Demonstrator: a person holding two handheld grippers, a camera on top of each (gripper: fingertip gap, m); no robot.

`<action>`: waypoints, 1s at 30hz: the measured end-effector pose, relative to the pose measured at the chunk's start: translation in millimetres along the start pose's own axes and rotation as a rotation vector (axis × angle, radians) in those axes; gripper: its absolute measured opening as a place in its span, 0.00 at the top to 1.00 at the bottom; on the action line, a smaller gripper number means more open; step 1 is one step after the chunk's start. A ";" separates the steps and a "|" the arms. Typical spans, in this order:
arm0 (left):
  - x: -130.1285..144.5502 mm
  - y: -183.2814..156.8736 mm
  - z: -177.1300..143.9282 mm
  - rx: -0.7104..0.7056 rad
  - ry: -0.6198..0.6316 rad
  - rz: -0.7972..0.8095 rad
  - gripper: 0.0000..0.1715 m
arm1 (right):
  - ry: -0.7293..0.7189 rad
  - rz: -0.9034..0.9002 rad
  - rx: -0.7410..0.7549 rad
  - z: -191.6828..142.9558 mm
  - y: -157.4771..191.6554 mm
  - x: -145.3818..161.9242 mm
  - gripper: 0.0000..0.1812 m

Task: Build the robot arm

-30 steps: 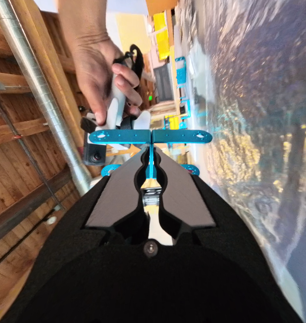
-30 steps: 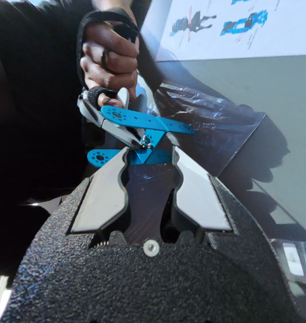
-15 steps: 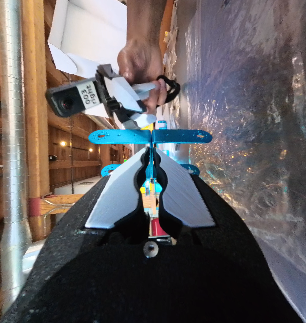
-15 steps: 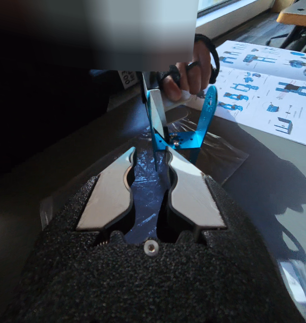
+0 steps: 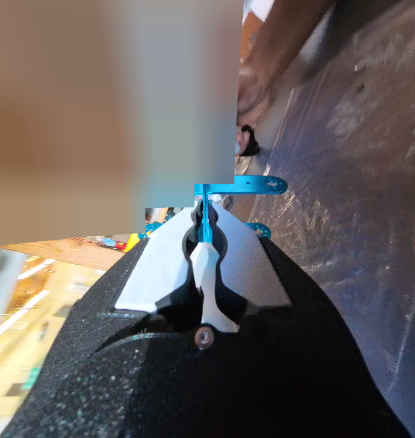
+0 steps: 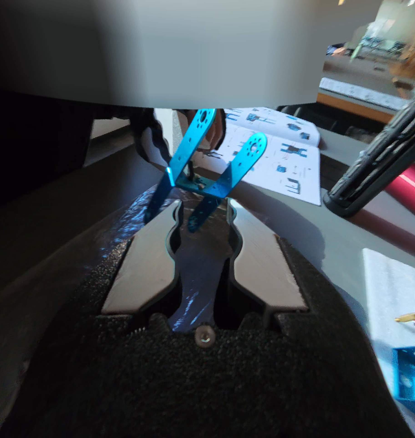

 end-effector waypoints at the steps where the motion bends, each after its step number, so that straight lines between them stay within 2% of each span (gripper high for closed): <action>1: -1.1 2.2 -0.4 0.003 -0.016 -0.046 0.99 | -0.013 -0.027 0.022 2.1 -1.9 -1.3 0.81; 4: 0.4 1.2 0.4 0.010 -0.020 -0.043 0.99 | 0.006 -0.130 0.030 9.6 2.9 2.6 0.81; 8: 0.6 -15.3 3.2 0.027 0.017 0.128 0.99 | 0.099 -0.292 0.112 13.4 4.6 20.7 0.81; 11: 2.2 -22.4 3.7 0.030 0.044 0.252 0.99 | 0.126 -0.333 0.137 11.7 7.2 25.1 0.85; 12: 2.7 -22.0 3.4 0.027 0.048 0.267 0.99 | 0.130 -0.309 0.099 10.2 11.6 26.0 0.92; 13: 2.7 -21.3 2.9 0.025 0.047 0.272 0.99 | 0.141 -0.268 0.050 7.5 15.3 26.8 0.94; 15: 2.9 -20.8 2.3 0.029 0.044 0.266 0.99 | 0.154 -0.147 0.009 0.1 9.3 22.4 0.85; 19: 1.1 -27.9 2.2 0.042 0.034 0.328 0.99 | 0.023 0.132 -0.220 -5.6 14.8 -7.2 0.87; 22: -1.7 -31.1 1.5 0.044 0.027 0.370 0.99 | -0.003 0.269 -0.400 0.3 22.2 -15.3 0.81; 24: -3.0 -31.2 0.7 0.046 0.022 0.371 0.99 | 0.035 0.288 -0.493 4.7 29.5 -12.6 0.74; 27: -5.8 -30.2 0.1 0.039 0.012 0.375 0.99 | 0.117 0.186 -0.553 13.2 38.3 -3.1 0.75; 30: -6.1 -31.8 -0.1 0.044 0.009 0.382 0.99 | 0.160 0.158 -0.607 19.8 45.7 -1.6 0.76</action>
Point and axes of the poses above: each gripper's, where its closed fingertips meet, z out along the fingers, x out of its underside, y = z × x across the jaws, the point moved 1 cm from there along -z, back along the fingers, and after that the axes turned 9 degrees about -y, right-handed, at the moved point
